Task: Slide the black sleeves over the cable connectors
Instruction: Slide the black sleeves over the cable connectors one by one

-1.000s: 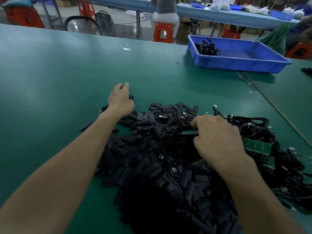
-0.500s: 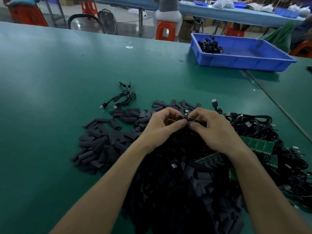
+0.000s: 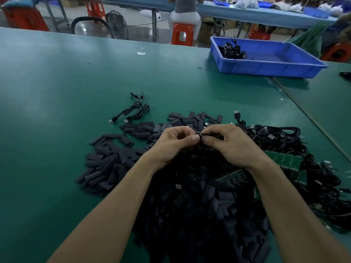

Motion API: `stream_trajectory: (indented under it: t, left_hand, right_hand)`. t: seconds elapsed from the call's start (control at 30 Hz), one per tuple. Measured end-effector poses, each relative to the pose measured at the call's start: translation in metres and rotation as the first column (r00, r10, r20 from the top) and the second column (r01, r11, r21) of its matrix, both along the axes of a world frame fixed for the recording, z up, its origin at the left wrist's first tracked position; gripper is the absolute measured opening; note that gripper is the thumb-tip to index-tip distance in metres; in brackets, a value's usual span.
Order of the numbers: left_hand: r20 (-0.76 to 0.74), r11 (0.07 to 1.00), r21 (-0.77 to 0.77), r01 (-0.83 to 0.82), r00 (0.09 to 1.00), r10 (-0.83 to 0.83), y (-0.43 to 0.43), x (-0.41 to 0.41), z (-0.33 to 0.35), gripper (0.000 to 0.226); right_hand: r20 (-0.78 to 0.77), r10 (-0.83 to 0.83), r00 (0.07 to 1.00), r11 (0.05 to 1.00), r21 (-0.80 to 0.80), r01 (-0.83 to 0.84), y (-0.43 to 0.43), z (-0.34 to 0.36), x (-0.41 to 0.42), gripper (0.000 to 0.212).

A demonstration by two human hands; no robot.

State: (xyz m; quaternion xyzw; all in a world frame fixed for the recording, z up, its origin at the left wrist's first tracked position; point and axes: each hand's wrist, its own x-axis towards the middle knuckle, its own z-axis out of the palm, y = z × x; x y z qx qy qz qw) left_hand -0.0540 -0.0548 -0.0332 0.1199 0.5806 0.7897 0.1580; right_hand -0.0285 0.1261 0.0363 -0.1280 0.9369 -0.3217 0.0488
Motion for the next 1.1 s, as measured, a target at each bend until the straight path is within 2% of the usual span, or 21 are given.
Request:
stream_trajectory:
  t: [0.1,0.17,0.27,0.43,0.5,0.57,0.63,0.67,0.77,0.8,0.87,0.93,1.0,1.07,1.1]
  left_hand:
    - [0.034,0.996,0.031,0.081,0.996,-0.082,-0.003,-0.003,0.001,0.012]
    - [0.051,0.991,0.039,0.130,0.990,-0.132,-0.001,-0.006,0.002,0.011]
    - [0.037,0.994,0.060,0.091,0.995,-0.093,0.003,-0.008,0.003,0.013]
    - [0.022,0.947,0.267,-0.180,0.983,0.181,-0.013,-0.008,0.017,0.022]
    - [0.008,0.889,0.331,-0.317,0.943,0.333,-0.021,-0.008,0.025,0.019]
    - [-0.084,0.826,0.346,-0.446,0.862,0.500,-0.032,-0.007,0.036,0.019]
    - [-0.280,0.786,0.265,-0.558,0.735,0.617,-0.047,-0.005,0.048,0.017]
    - [-0.389,0.775,0.221,-0.592,0.676,0.626,-0.054,-0.003,0.052,0.016]
    - [-0.726,0.737,-0.005,-0.676,0.509,0.463,-0.064,0.006,0.052,0.012]
    - [-0.789,0.700,-0.116,-0.705,0.493,0.366,-0.064,0.009,0.047,0.012]
    - [-0.838,0.580,-0.317,-0.750,0.508,0.200,-0.063,0.016,0.033,0.025]
    - [-0.835,0.496,-0.443,-0.747,0.545,0.075,-0.061,0.022,0.018,0.031]
    - [-0.789,0.476,-0.543,-0.692,0.614,-0.008,-0.057,0.027,0.004,0.037]
    - [-0.724,0.462,-0.618,-0.636,0.689,-0.020,-0.058,0.030,-0.009,0.038]
    - [-0.686,0.456,-0.649,-0.609,0.727,-0.005,-0.059,0.031,-0.014,0.038]
  right_hand:
    - [0.032,0.025,0.999,0.999,-0.034,-0.024,0.001,0.000,-0.003,0.009]
    - [0.049,0.055,0.997,0.992,-0.113,-0.049,0.002,0.001,-0.004,0.010]
    - [-0.004,-0.009,1.000,0.982,-0.187,0.008,0.004,-0.001,-0.004,0.008]
    - [-0.260,-0.225,0.939,0.971,-0.137,0.195,0.000,-0.002,0.002,0.011]
    - [-0.428,-0.298,0.854,0.953,-0.079,0.293,-0.003,-0.002,0.003,0.017]
    - [-0.585,-0.338,0.737,0.920,-0.040,0.391,-0.006,-0.002,0.003,0.017]
    - [-0.667,-0.339,0.664,0.894,-0.008,0.448,-0.009,0.000,0.003,0.014]
    - [-0.671,-0.323,0.667,0.885,0.036,0.464,-0.010,0.000,0.002,0.012]
    - [-0.547,-0.257,0.797,0.821,0.311,0.478,-0.014,-0.001,0.007,0.017]
    - [-0.490,-0.231,0.840,0.793,0.405,0.454,-0.015,-0.001,0.010,0.018]
    - [-0.376,-0.187,0.908,0.760,0.531,0.376,-0.020,0.001,0.019,0.015]
    - [-0.278,-0.165,0.946,0.739,0.601,0.305,-0.027,0.002,0.030,0.017]
    - [-0.246,-0.122,0.962,0.738,0.625,0.253,-0.034,0.002,0.041,0.030]
    - [-0.300,-0.001,0.954,0.796,0.576,0.183,-0.042,0.000,0.053,0.051]
    - [-0.321,0.075,0.944,0.840,0.531,0.113,-0.047,-0.002,0.058,0.054]
